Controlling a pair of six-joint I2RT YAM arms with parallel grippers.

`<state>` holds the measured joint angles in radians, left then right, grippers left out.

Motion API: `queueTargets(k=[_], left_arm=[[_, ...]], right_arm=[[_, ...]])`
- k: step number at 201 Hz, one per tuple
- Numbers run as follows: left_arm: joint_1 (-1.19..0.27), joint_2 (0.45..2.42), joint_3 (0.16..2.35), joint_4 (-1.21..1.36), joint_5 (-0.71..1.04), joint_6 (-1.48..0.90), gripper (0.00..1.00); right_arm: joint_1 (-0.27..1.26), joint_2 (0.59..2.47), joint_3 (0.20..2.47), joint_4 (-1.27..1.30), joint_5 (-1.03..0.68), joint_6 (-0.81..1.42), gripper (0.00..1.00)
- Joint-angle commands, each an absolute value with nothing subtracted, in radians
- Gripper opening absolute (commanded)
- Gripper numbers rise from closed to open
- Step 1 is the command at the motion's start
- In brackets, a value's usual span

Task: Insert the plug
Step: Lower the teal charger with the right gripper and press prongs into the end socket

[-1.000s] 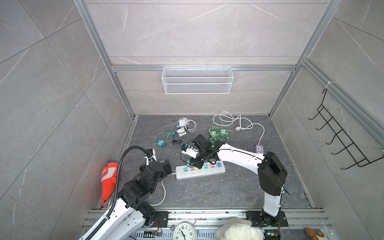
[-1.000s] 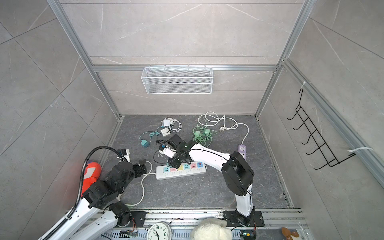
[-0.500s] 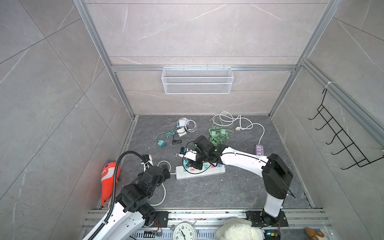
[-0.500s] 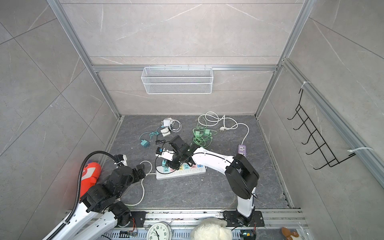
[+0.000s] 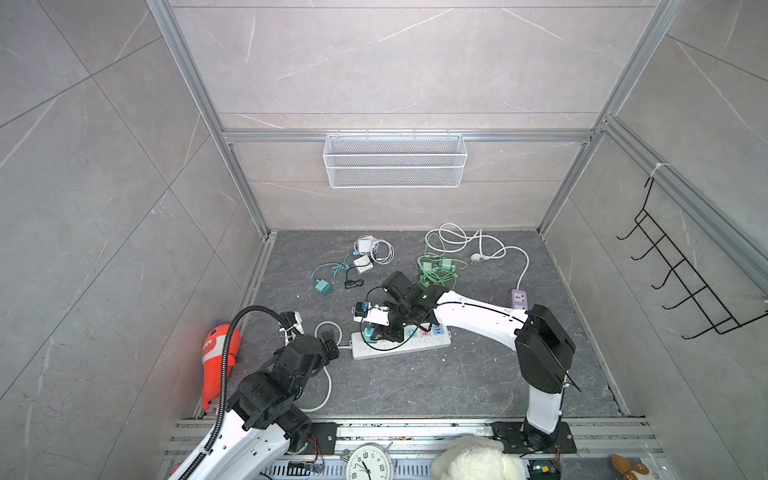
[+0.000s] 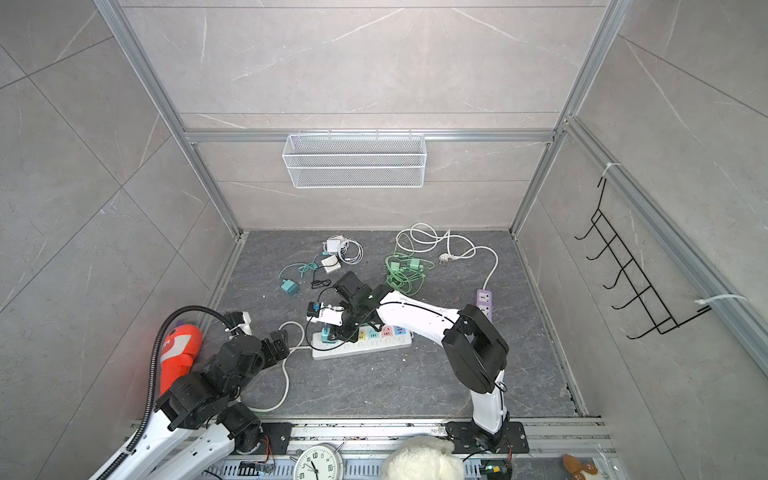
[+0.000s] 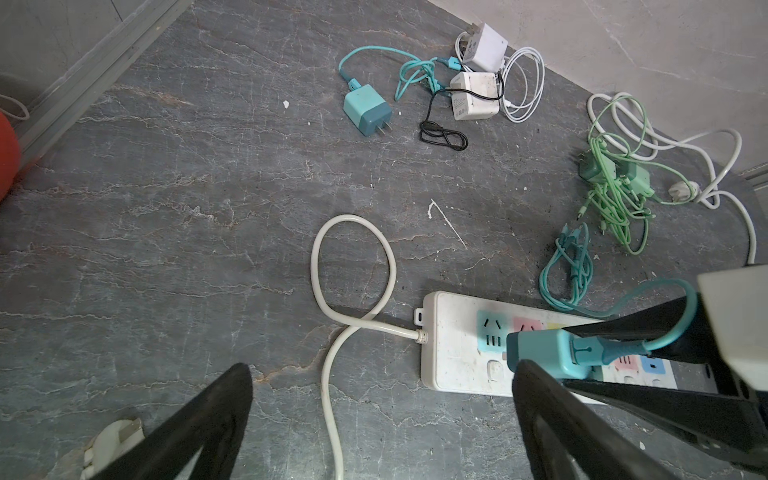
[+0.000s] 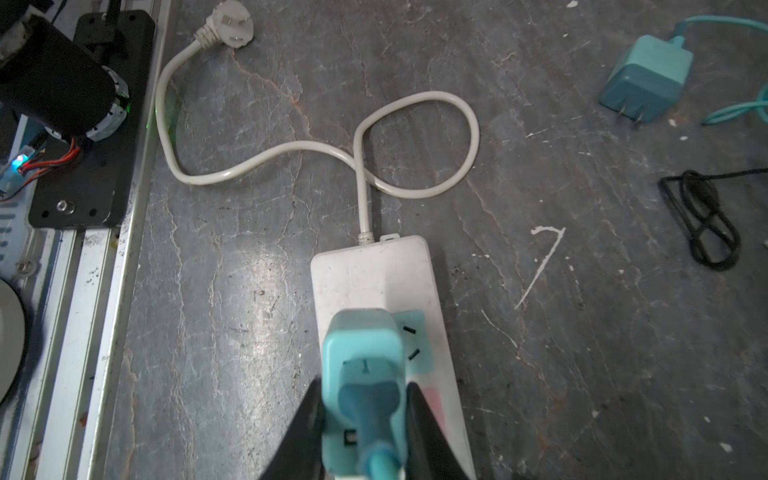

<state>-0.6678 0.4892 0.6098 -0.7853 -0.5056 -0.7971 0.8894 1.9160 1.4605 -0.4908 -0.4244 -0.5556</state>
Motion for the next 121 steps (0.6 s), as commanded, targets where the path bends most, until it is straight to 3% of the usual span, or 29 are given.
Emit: queueTargets(k=[1, 121], left_arm=[[-0.666, 0.476, 0.609, -0.793, -0.516, -0.8, 1.0], [-0.666, 0.433, 0.608, -0.85, -0.591, -0.815, 1.0]], right_arm=[[0.896, 1.948, 1.511, -0.557, -0.446, -0.596, 0.05], [0.89, 2.034, 1.603, -0.616, -0.43, -0.647, 0.05]])
